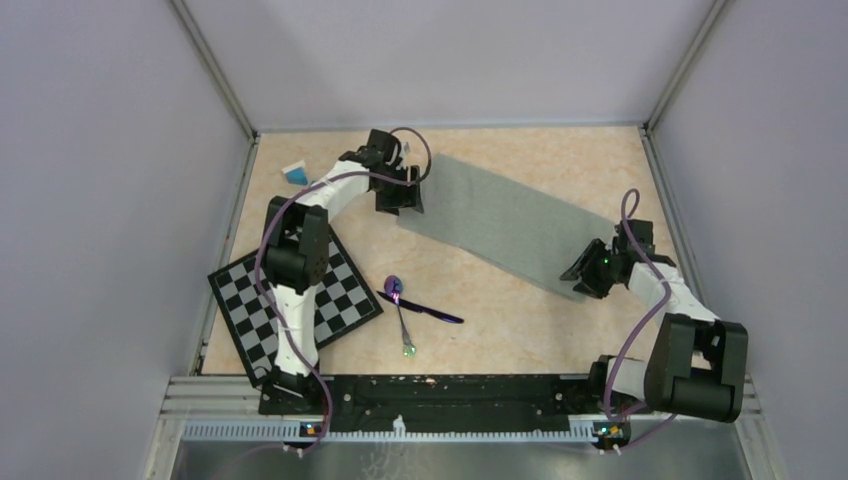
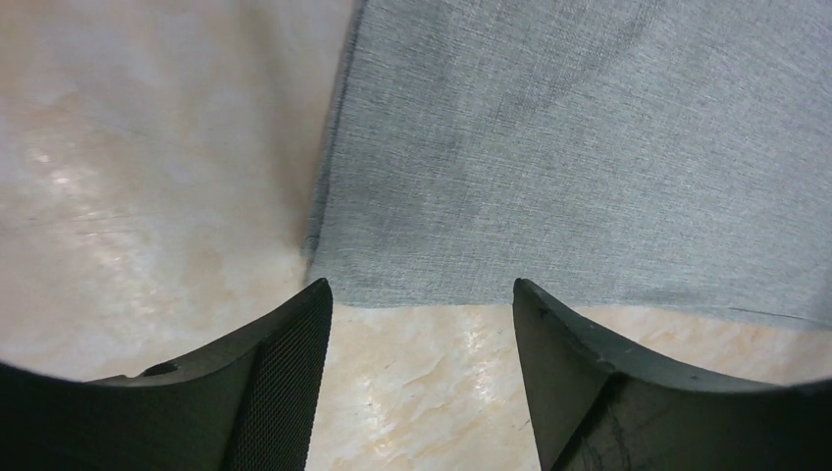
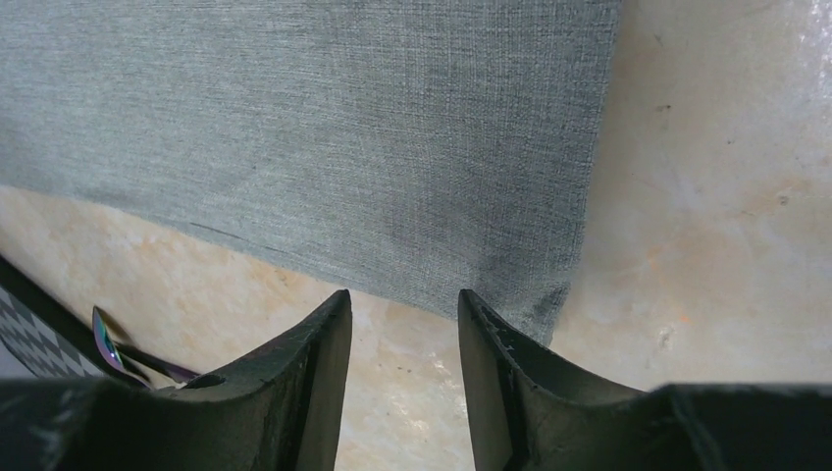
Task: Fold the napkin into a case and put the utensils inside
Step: Smooth out the rectangle-folded napkin at the center of the board.
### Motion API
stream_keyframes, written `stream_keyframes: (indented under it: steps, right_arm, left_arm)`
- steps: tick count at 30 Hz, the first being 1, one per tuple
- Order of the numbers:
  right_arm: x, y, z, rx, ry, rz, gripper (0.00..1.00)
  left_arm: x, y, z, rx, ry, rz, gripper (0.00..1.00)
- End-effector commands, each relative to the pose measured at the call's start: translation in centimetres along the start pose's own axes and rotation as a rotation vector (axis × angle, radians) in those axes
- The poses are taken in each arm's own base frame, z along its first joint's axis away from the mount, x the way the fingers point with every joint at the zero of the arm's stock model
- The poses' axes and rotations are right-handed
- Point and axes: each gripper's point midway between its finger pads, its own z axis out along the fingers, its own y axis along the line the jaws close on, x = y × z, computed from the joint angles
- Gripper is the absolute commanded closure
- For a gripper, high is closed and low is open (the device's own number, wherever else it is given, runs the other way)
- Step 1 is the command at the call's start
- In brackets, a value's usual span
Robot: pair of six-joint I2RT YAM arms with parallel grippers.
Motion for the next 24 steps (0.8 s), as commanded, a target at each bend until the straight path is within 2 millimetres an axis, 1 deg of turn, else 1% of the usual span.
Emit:
stream_keyframes:
  steps: [1, 6, 9, 13, 15, 19, 21, 24]
  right_arm:
    - [0.2, -0.3, 0.7, 0.008, -0.006, 0.023, 0.57]
    - [-1.0, -0.4, -0.1, 0.036, -0.048, -0.019, 0.58]
    - [-1.3, -0.1, -0.5, 0.030, -0.062, -0.025, 0.59]
    - [-1.5, 0.3, -0.6, 0.016, -0.069, -0.027, 0.59]
    - [-1.8, 0.5, -0.7, 0.010, -0.076, -0.030, 0.59]
    - [-2.1, 0.7, -0.9, 0.004, -0.088, -0.033, 0.60]
    - [-2.2, 0.9, -1.1, 0.001, -0.092, -0.038, 0.60]
    - [-2.4, 0.9, -1.3, 0.004, -0.099, -0.045, 0.60]
  left_arm:
    - [-1.9, 1.0, -2.8, -0.107, -0.082, 0.027, 0.31]
    - [-1.7, 1.7, -1.7, -0.130, -0.056, 0.032, 0.38]
    - [-1.4, 2.3, -0.8, -0.153, -0.031, 0.028, 0.46]
    - [0.0, 3.2, -0.5, -0.193, 0.015, 0.012, 0.49]
    - [0.7, 3.1, -0.3, -0.190, 0.020, 0.021, 0.50]
    - [1.1, 2.7, 0.3, -0.195, 0.034, 0.031, 0.53]
    - [1.3, 2.9, 0.6, -0.202, 0.040, 0.031, 0.55]
    - [1.4, 3.0, 1.1, -0.206, 0.049, 0.033, 0.61]
